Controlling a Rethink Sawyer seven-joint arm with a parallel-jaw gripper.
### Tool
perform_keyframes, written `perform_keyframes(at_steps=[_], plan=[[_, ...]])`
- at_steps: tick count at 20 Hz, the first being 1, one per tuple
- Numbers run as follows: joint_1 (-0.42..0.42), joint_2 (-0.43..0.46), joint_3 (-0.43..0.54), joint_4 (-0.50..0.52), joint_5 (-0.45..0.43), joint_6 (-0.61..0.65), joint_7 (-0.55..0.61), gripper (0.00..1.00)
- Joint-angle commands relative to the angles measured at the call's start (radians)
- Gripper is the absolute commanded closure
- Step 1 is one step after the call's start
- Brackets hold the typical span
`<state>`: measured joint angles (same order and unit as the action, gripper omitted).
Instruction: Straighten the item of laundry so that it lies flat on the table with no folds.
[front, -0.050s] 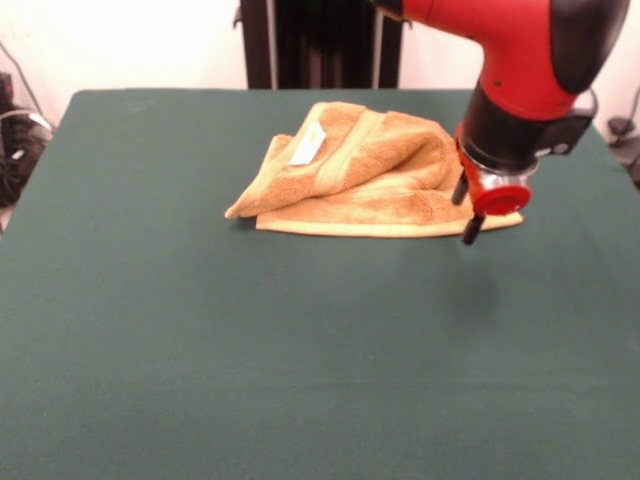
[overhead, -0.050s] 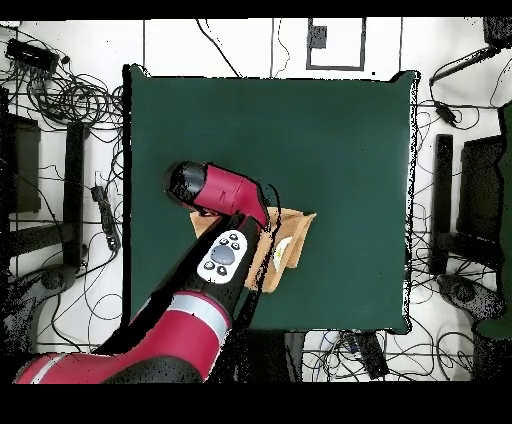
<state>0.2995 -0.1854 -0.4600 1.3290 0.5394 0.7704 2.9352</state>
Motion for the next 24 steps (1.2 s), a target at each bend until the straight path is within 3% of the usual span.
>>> perform_keyframes(at_steps=[1,24], plan=[[0.012,-0.003,0.165,0.062,0.055,0.088,0.177,0.00],[0.017,0.022,0.170,0.029,0.035,0.062,0.184,0.00]])
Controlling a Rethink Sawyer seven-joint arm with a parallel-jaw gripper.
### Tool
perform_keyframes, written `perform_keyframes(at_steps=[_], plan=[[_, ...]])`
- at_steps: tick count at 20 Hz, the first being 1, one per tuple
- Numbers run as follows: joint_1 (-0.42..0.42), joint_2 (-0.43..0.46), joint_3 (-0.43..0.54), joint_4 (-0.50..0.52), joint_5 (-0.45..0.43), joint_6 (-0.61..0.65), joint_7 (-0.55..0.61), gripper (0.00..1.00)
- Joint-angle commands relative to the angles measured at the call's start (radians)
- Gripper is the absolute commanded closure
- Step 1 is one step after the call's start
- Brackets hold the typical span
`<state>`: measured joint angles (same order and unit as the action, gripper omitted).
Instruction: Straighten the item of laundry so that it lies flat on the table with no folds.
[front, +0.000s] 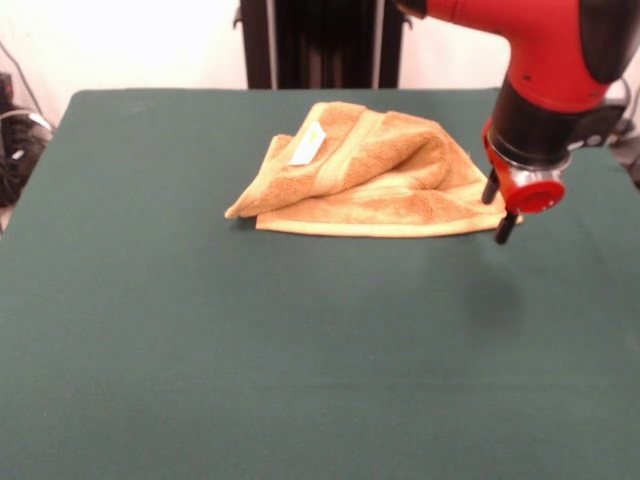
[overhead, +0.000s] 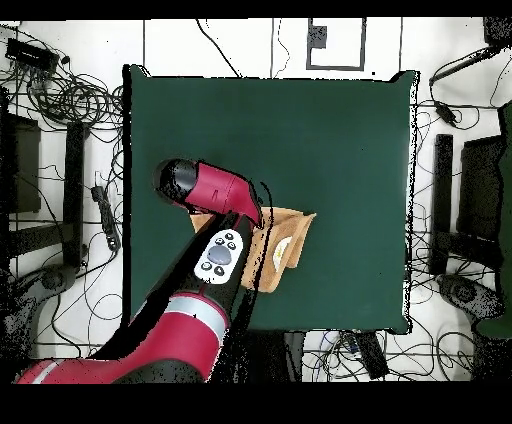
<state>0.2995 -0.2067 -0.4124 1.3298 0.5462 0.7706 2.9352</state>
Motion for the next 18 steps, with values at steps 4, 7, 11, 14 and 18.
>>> perform_keyframes(at_steps=[4,7,11,14,18], plan=[[0.018,0.044,0.115,0.029,0.020,0.061,0.181,0.00],[0.015,0.044,0.115,0.027,0.019,0.056,0.176,0.00],[0.020,0.046,0.102,0.002,0.015,0.092,0.194,0.00],[0.023,0.062,0.094,-0.020,0.013,0.094,0.208,0.00],[0.024,0.077,0.097,-0.034,0.017,0.078,0.211,0.00]])
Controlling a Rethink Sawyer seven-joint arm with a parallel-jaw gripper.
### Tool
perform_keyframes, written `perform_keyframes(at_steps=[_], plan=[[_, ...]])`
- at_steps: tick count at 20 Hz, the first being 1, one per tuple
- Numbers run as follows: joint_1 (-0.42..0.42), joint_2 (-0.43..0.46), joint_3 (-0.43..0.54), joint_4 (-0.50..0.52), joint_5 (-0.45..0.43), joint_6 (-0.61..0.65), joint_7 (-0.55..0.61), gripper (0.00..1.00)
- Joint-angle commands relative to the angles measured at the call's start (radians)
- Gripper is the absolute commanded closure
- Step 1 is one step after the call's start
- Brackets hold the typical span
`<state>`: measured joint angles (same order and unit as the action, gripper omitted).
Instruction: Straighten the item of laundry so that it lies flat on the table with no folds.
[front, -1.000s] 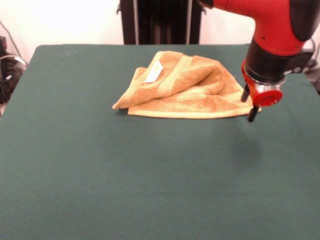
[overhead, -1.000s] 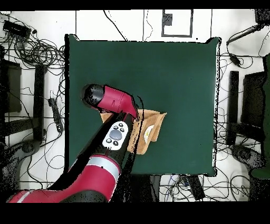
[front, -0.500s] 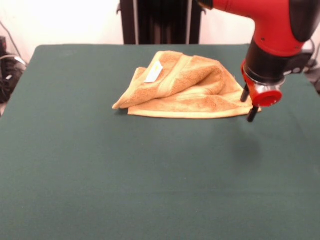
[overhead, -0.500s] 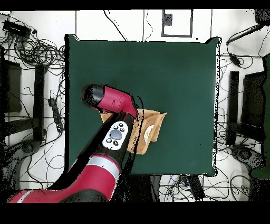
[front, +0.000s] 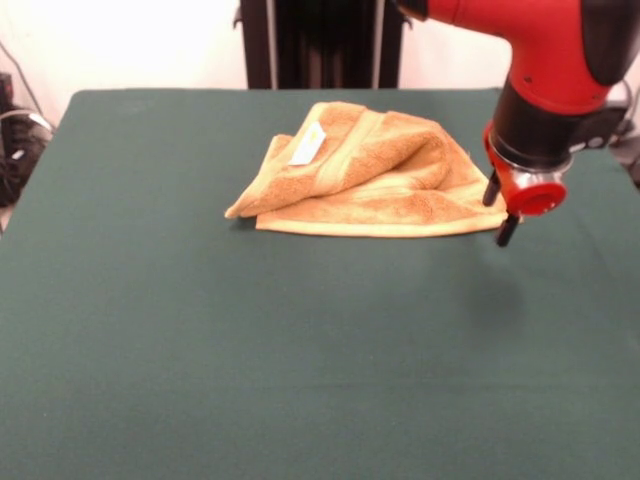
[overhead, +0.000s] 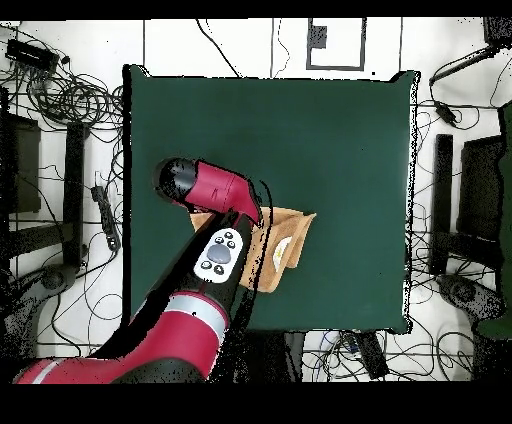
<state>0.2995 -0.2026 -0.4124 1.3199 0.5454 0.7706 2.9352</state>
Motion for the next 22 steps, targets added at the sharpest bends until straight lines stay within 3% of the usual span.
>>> perform_keyframes(at_steps=[1,14,22], plan=[[0.023,0.079,0.094,-0.030,0.016,0.077,0.212,0.00],[0.022,0.152,0.085,-0.097,0.039,-0.004,0.239,0.00],[0.023,0.122,0.085,-0.060,0.046,-0.001,0.228,0.00]])
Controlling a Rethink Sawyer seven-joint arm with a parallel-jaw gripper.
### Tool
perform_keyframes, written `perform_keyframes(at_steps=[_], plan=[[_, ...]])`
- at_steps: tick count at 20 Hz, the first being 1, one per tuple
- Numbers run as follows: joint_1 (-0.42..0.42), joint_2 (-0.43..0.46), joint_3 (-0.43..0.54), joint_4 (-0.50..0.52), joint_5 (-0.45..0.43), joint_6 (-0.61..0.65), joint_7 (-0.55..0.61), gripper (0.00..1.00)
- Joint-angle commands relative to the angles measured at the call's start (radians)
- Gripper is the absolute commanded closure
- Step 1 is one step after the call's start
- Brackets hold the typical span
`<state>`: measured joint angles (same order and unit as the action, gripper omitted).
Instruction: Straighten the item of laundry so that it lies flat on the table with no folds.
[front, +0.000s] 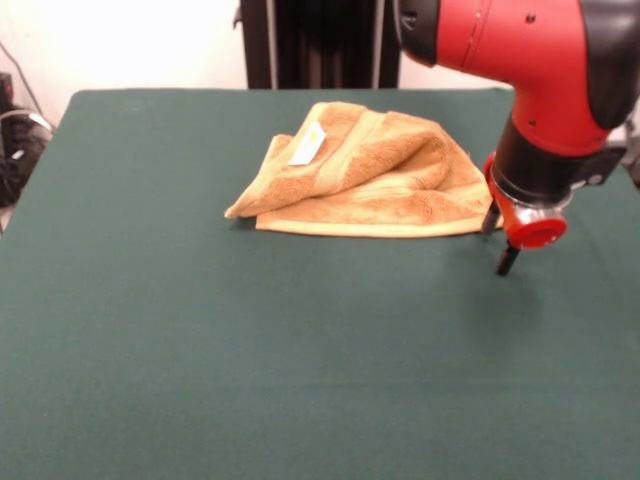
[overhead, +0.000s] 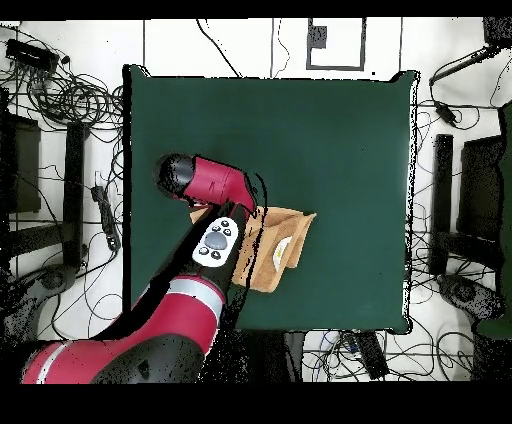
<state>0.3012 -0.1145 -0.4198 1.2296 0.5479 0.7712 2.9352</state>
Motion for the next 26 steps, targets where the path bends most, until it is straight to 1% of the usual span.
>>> perform_keyframes(at_steps=[1,2,10,18,21,26], plan=[[0.026,0.037,0.076,0.019,0.036,0.020,0.239,0.00],[0.031,0.040,0.060,0.008,0.029,0.041,0.250,0.00],[0.036,0.051,0.054,-0.021,0.022,0.060,0.242,0.00],[0.039,0.013,0.039,-0.006,0.013,0.121,0.240,0.00],[0.027,0.005,0.047,0.005,0.011,0.113,0.214,0.00],[0.029,0.022,0.051,-0.010,0.019,0.101,0.229,0.00]])
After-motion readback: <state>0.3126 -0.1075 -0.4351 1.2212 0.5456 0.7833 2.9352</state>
